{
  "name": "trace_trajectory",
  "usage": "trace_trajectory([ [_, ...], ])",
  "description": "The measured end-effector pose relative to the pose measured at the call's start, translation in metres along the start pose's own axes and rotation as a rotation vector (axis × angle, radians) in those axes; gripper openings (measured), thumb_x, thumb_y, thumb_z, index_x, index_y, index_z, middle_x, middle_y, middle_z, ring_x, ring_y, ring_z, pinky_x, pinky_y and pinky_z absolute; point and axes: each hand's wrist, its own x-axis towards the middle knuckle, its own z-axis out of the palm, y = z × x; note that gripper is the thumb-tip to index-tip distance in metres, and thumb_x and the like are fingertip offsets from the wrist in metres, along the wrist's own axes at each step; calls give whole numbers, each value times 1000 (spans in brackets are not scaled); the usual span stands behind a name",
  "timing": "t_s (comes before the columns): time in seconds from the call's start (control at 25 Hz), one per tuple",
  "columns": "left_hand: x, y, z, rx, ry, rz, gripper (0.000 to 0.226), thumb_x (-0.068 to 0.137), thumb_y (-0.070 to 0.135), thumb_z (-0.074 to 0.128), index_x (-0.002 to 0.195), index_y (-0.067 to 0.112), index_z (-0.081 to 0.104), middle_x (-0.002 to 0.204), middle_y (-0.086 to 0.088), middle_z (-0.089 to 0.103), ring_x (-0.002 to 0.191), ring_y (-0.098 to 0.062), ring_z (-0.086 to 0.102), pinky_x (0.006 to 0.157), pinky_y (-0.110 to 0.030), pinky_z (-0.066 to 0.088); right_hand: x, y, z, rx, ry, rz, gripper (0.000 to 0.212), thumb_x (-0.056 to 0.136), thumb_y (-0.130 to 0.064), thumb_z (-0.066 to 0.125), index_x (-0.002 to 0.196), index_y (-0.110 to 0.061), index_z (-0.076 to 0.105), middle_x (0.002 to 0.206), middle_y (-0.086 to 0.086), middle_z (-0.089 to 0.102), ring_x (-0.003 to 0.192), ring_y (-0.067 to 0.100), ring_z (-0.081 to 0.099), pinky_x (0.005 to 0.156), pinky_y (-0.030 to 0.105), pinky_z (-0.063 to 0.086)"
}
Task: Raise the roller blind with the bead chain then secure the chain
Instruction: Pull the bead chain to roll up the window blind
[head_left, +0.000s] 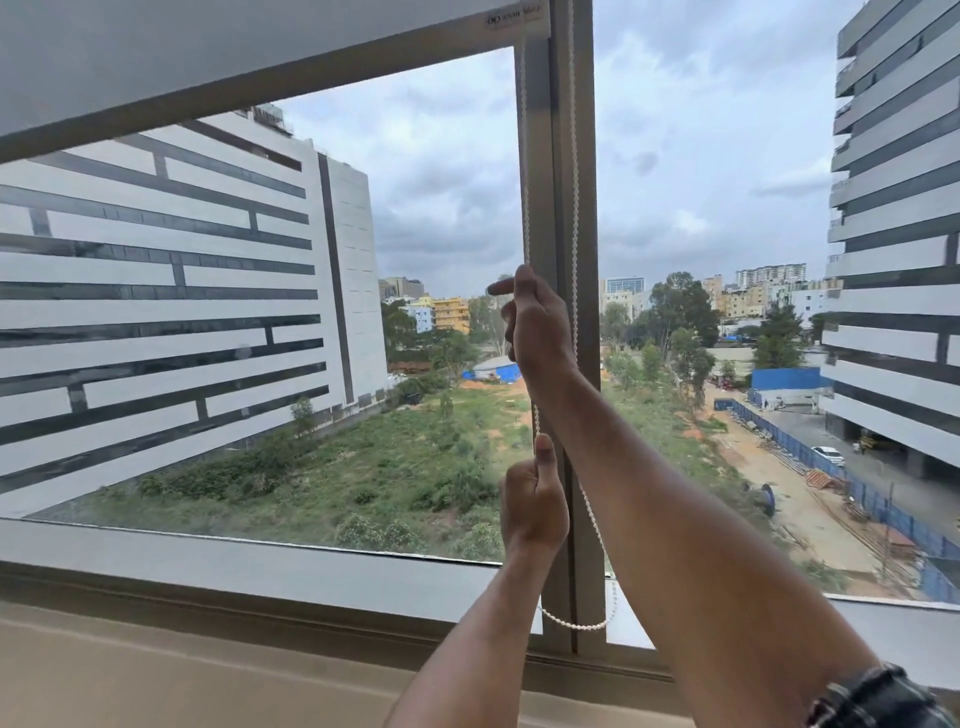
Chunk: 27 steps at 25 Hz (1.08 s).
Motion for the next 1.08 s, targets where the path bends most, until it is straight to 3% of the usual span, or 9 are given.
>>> trace_trajectory([
  [0.12, -5, -16, 2, 40, -66, 9, 61, 105, 35, 42, 52, 4, 36, 46, -1, 35, 48, -16, 30, 52, -38, 22, -16, 14, 0, -29, 56, -101, 47, 110, -34, 45, 66, -18, 52, 59, -4, 42, 56, 15, 36, 59, 34, 30],
  [0.24, -4, -21, -9, 177, -107, 101, 52, 98, 36, 38, 51, 14, 36, 45, 6, 37, 44, -9, 29, 49, -35, 20, -29, 25, -5, -15, 53, -153, 48, 110, -27, 46, 64, -17, 47, 56, -9, 40, 54, 12, 33, 54, 29, 29],
  [0.36, 8, -12, -22, 121, -65, 178, 43, 98, 37, 31, 62, 21, 48, 58, 3, 52, 54, -8, 44, 52, -35, 31, -42, 40, -11, -38, 35, -127, 48, 110, -24, 46, 62, -20, 44, 50, -16, 39, 51, 6, 32, 52, 22, 29],
  [0.56, 59, 28, -36, -53, 176, 69, 61, 99, 54, 23, 81, 13, 65, 73, -1, 69, 65, -4, 62, 60, -27, 43, -66, 73, -19, -19, 14, -33, 49, 109, -19, 49, 61, -27, 55, 51, -21, 53, 48, -5, 47, 50, 13, 40],
  [0.64, 74, 49, -40, -108, 164, 86, 64, 99, 58, 26, 85, 12, 68, 75, -5, 71, 70, -19, 67, 66, -32, 50, -73, 85, -22, 4, -15, -31, 48, 108, -13, 48, 68, -30, 66, 61, -22, 64, 59, -6, 56, 60, 15, 46],
  [0.72, 86, 75, -42, -184, 96, 109, 58, 96, 59, 33, 82, 14, 66, 71, -6, 67, 63, -23, 63, 65, -36, 50, -80, 97, -24, -5, -19, -25, 42, 106, -6, 48, 68, -18, 63, 64, -14, 57, 62, 6, 47, 63, 30, 39],
  [0.88, 94, 113, -28, -270, -53, 155, 53, 100, 54, 39, 68, 16, 59, 53, 1, 56, 45, -16, 48, 48, -27, 36, -99, 116, -21, -96, -55, 20, 45, 95, 0, 48, 58, -27, 49, 52, -18, 43, 55, 4, 33, 55, 28, 30],
  [0.96, 90, 114, -19, -211, 47, 135, 58, 103, 54, 36, 57, 19, 46, 44, 12, 42, 42, -10, 37, 50, -28, 27, -107, 122, -22, -133, -65, 13, 48, 87, -1, 48, 54, -34, 52, 49, -20, 45, 54, -1, 33, 52, 24, 31],
  [1.08, 84, 104, -16, -119, 192, 222, 63, 105, 50, 39, 50, 20, 33, 37, 10, 28, 39, -11, 25, 45, -26, 17, -106, 123, -26, -211, -135, -4, 46, 81, -5, 45, 53, -40, 55, 46, -21, 48, 51, -1, 35, 50, 22, 32],
])
